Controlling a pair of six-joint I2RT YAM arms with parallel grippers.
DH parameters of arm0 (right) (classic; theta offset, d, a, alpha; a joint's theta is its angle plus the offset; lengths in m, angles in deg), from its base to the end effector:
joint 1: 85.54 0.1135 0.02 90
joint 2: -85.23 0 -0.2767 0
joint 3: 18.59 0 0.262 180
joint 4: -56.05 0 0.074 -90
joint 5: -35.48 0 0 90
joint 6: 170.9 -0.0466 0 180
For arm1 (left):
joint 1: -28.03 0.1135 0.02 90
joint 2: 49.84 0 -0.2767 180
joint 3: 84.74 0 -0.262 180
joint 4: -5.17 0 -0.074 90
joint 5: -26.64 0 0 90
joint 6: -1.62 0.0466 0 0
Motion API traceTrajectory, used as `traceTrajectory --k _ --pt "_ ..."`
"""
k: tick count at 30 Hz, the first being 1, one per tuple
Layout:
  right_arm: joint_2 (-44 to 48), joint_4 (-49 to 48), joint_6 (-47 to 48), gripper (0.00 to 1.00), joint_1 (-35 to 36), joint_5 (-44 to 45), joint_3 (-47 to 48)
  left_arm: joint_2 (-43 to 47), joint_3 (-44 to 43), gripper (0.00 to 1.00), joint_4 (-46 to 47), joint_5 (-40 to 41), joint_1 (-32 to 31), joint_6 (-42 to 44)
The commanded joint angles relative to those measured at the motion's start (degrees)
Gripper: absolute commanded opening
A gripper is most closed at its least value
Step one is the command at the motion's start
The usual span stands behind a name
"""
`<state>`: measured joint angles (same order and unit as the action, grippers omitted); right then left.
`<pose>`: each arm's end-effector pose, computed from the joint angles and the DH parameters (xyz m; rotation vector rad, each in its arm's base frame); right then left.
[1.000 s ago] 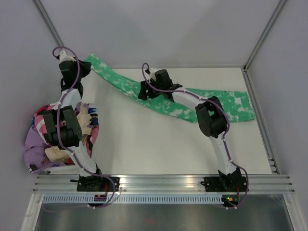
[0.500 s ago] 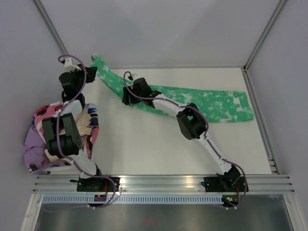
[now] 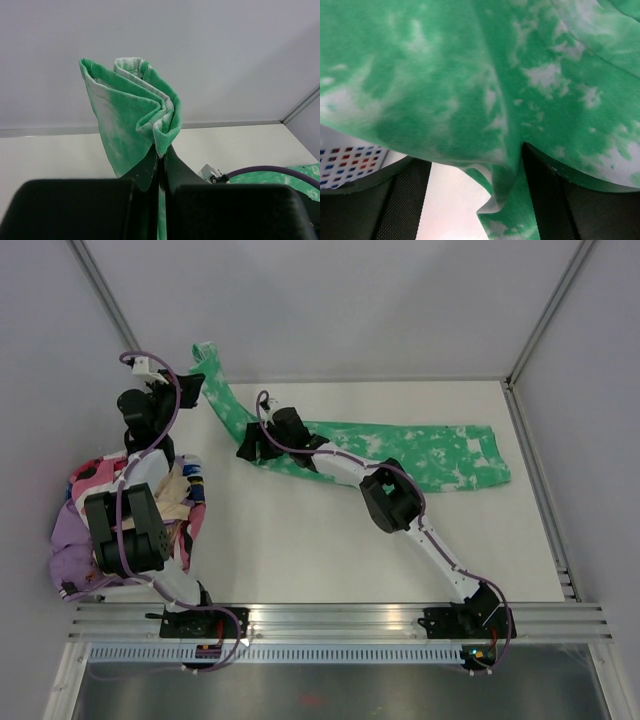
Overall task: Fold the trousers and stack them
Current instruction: Fold the trousers
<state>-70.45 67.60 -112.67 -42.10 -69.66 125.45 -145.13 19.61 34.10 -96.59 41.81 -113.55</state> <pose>0.4550 0.4476 0.1277 -0.4019 2.0979 1.0804 0.3982 0.0714 0.3192 -0.0032 1.4602 -0.5700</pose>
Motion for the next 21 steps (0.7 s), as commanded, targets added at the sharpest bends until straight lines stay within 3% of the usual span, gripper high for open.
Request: traceTrajectory --k 1,7,9,16,19,21 --pt "-0.5 -3.3 -1.6 0.8 2.3 -6.9 2.0 3.1 -0.5 0.02 4.1 -1.9 0.4 3.7" --pt "11.8 -6.8 -0.7 0.85 1.8 -6.3 -3.4 2.6 2.9 0.02 6.2 -2.8 0.4 3.3" --pt "21.9 -7.6 -1.4 0.86 -0.4 -2.5 -12.0 2.3 3.0 0.02 6.0 -5.4 0.4 3.2" --pt "39.1 0.7 -4.3 0.87 -11.6 6.2 -31.2 4.7 3.7 0.02 7.6 -7.5 -0.4 -0.1" --pt "52.1 1.4 -5.3 0.87 -17.3 10.4 -42.3 6.2 3.4 0.02 3.2 -8.4 -4.4 2.8" --pt "56.9 5.7 -3.7 0.9 -20.0 14.8 -45.9 6.8 2.8 0.02 -2.2 -6.0 -10.7 9.0"
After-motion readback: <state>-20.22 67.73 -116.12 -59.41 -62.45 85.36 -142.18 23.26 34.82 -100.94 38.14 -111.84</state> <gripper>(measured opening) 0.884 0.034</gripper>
